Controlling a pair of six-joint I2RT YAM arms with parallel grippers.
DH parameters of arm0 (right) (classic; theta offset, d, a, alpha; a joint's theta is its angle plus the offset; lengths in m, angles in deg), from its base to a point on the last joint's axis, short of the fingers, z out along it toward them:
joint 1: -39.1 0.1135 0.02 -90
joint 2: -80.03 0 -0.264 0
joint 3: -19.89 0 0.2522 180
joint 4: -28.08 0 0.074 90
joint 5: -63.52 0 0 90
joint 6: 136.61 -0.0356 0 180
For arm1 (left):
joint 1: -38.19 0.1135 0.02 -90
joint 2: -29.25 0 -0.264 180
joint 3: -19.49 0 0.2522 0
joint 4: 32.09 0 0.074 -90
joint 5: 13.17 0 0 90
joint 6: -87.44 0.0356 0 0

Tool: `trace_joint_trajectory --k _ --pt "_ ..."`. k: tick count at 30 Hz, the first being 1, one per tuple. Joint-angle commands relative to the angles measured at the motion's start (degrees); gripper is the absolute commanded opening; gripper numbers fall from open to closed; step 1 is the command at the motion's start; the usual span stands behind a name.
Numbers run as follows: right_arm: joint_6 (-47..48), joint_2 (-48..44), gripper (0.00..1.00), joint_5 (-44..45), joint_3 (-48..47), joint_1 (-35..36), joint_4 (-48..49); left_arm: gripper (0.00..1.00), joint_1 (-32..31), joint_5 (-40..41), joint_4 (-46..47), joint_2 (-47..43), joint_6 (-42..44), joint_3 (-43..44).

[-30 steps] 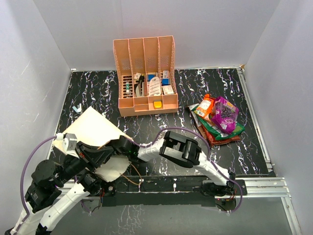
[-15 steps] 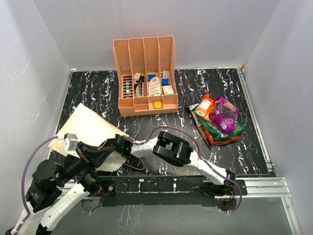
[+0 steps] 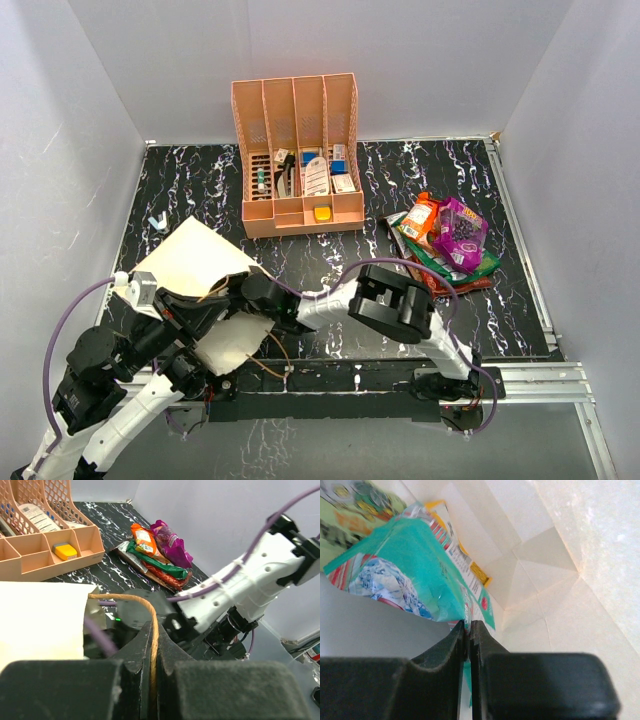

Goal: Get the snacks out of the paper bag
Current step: Take out the snack from the paper bag.

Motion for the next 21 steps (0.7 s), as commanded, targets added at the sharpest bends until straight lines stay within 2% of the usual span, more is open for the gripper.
trace_joint_trajectory --k 1,7,11,15,16,19,21 --pt "-9.4 -9.4 0.07 -0.6 6.9 3.3 8.3 0.00 -0.1 2.9 0.3 0.3 -1.0 0.9" --pt "-16.0 -19.4 0.07 1.8 19.9 4.9 7.9 0.00 -0.1 3.2 -0.1 1.5 -1.2 1.1" --pt "-10.0 -23.5 0.07 3.7 28.0 4.9 6.4 0.00 -0.1 3.2 -0.1 1.5 -1.3 0.9" --pt "-1.9 -25.1 0.08 2.2 29.3 5.0 1.6 0.00 -0.1 2.9 0.0 1.7 -1.3 0.9" --pt "-0.3 -24.7 0.12 2.0 29.3 5.0 1.7 0.00 -0.1 2.8 0.1 1.8 -1.3 0.9" --pt "3.0 -22.0 0.33 0.9 27.5 5.0 0.4 0.00 -0.1 2.8 0.0 2.0 -1.2 1.0" --pt "4.7 -19.4 0.43 0.5 25.7 5.0 -0.3 0.00 -0.1 2.6 0.1 2.0 -1.2 0.9"
